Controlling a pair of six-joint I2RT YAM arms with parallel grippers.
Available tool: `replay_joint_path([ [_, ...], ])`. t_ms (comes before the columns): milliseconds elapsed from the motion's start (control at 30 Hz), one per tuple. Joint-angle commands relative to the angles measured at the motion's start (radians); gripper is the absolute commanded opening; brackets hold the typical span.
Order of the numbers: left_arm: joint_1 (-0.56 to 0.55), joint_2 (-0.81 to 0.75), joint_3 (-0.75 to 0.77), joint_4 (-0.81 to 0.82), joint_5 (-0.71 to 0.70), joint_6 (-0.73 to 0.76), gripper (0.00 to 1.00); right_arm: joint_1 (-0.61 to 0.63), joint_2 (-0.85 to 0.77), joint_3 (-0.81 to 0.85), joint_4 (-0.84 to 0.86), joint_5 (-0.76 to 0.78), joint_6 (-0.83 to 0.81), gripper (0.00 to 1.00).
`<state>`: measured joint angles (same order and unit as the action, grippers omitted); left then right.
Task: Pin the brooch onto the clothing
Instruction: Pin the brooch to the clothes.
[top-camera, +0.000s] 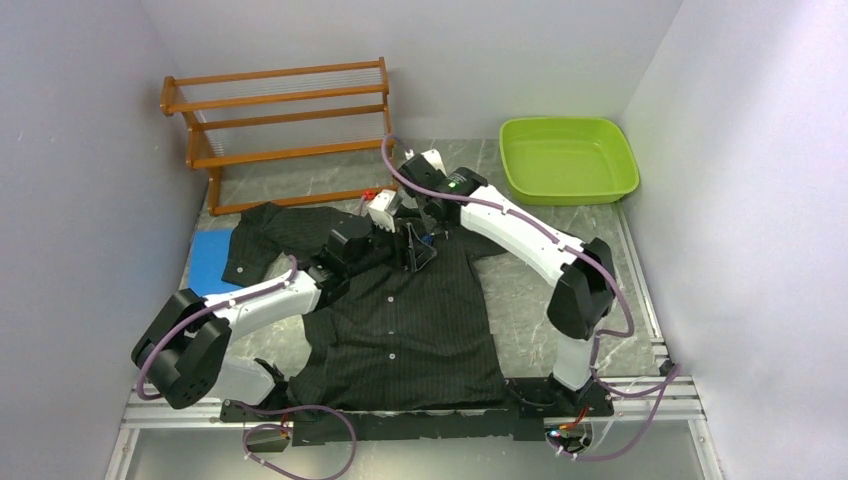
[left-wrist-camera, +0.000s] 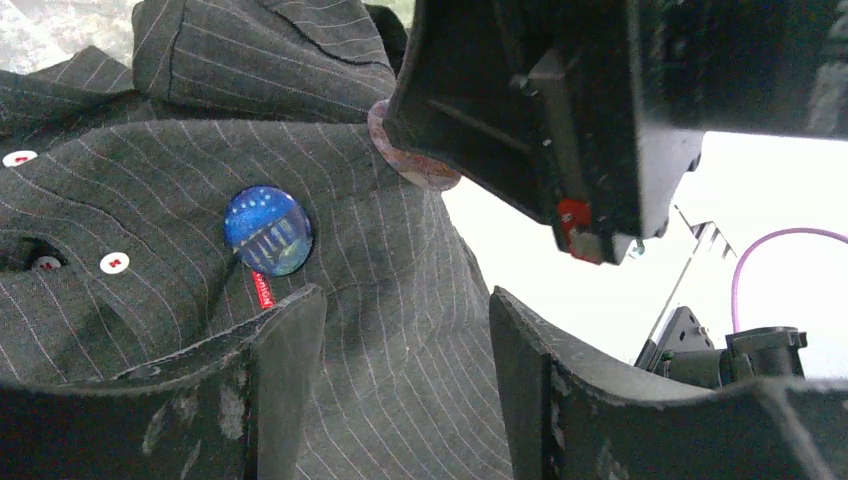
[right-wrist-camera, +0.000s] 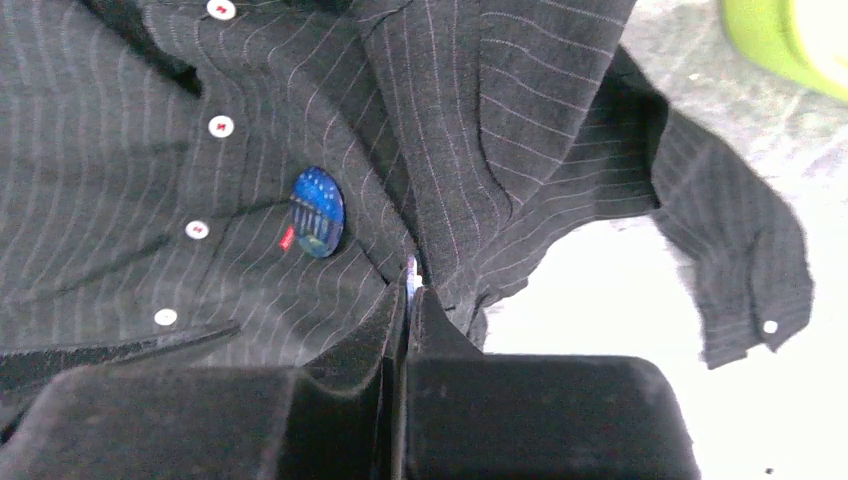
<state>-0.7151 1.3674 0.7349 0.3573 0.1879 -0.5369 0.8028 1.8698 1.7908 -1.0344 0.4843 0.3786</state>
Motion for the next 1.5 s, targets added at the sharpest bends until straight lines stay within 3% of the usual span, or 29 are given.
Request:
replay_joint_path([
  [0,-0.004,-0.008,-0.060,0.217,0.036,0.034,0.66,-0.039,-0.109,-0.088,0.158,-0.150,0.031,0.00],
  [300,-0.012,0.032,-0.139,0.444,0.049,0.114,0.59,-0.163,-0.250,-0.288,0.332,-0.380,0.149,0.00],
  [467,-0.076,0.077,-0.123,0.464,-0.001,0.348,0.56,-0.231,-0.307,-0.372,0.420,-0.519,0.209,0.00],
  [600,-0.141,0.133,-0.165,0.608,-0.039,0.643,0.56,-0.268,-0.333,-0.412,0.456,-0.594,0.245,0.00],
  [700,-0.162,0.172,-0.195,0.698,-0.080,0.786,0.57,-0.291,-0.348,-0.444,0.486,-0.663,0.269,0.00],
  [967,-0.168,0.237,-0.191,0.837,-0.186,0.932,0.56,-0.358,-0.373,-0.519,0.573,-0.825,0.330,0.00],
  [1167,-0.168,0.291,-0.178,0.938,-0.168,1.084,0.53,-0.382,-0.373,-0.560,0.620,-0.899,0.366,0.00],
  [1467,-0.171,0.370,-0.155,1.019,-0.167,1.260,0.58,-0.401,-0.360,-0.585,0.667,-0.975,0.390,0.00],
])
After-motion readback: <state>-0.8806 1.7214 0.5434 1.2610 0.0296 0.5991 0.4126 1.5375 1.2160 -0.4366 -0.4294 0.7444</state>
